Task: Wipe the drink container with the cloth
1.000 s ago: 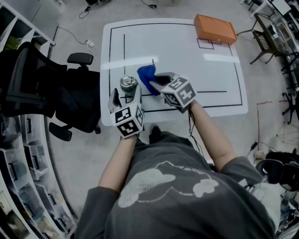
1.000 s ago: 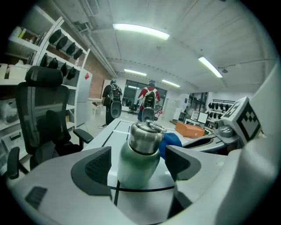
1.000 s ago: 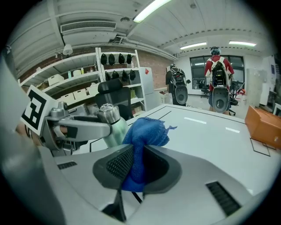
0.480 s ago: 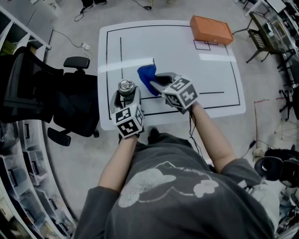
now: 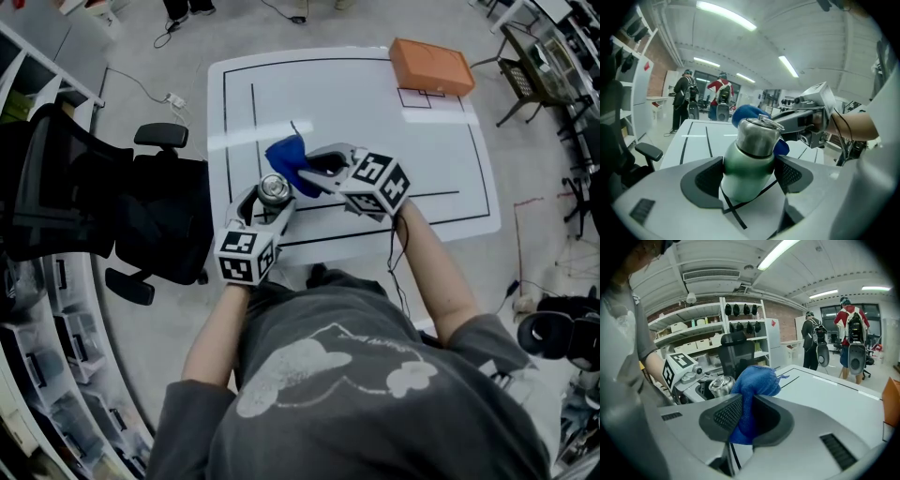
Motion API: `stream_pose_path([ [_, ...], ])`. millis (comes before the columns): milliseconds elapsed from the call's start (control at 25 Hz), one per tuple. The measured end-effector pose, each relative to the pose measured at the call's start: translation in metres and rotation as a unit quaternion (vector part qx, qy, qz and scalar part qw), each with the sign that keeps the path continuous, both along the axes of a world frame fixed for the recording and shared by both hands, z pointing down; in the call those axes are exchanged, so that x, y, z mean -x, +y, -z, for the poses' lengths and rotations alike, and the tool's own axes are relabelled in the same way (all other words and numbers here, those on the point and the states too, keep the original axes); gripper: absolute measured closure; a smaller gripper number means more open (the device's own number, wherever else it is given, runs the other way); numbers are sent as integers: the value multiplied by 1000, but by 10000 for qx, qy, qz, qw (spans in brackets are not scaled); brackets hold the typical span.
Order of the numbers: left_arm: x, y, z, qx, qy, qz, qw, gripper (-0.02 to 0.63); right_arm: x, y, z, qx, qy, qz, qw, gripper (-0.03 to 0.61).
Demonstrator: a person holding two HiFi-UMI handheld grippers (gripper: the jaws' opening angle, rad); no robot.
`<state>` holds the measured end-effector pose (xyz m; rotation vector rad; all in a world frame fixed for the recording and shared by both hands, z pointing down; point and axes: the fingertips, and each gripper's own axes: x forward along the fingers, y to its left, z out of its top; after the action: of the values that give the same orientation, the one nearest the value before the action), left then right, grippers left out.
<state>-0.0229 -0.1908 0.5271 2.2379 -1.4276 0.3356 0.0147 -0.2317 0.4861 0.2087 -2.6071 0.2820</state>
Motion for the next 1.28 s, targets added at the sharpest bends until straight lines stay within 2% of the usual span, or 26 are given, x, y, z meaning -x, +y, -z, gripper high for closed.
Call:
stream_pose_path([
  [120,-2,2,0,11,-4,-766,9971,276,11,5,3,71,-47,274,9996,511],
  [200,-4,4,0,42,-37,-1383,9904,276,16,7,1,79,17,413,9991,511],
  [360,-6,8,1,112,-109,-2475,9688,276,25,9,-5,58,182,682,9975,512],
  [560,-6,9,2,165,-203,-3341,9422,276,31,5,-13,158,400,972,9943,514],
  [680,-6,9,2,170,-234,-3612,9321,276,31,-2,-25,176,631,904,9937,515],
  [800,-4,8,-1,122,-222,-3714,9281,276,31,-7,-42,237,849,727,9935,517],
  [1120,-2,6,0,-16,-28,-3664,9304,275,29,-8,-82,501,1354,346,9889,518],
  [1280,-2,5,0,-69,32,-3588,9334,275,27,-9,-93,569,1450,19,9878,517],
])
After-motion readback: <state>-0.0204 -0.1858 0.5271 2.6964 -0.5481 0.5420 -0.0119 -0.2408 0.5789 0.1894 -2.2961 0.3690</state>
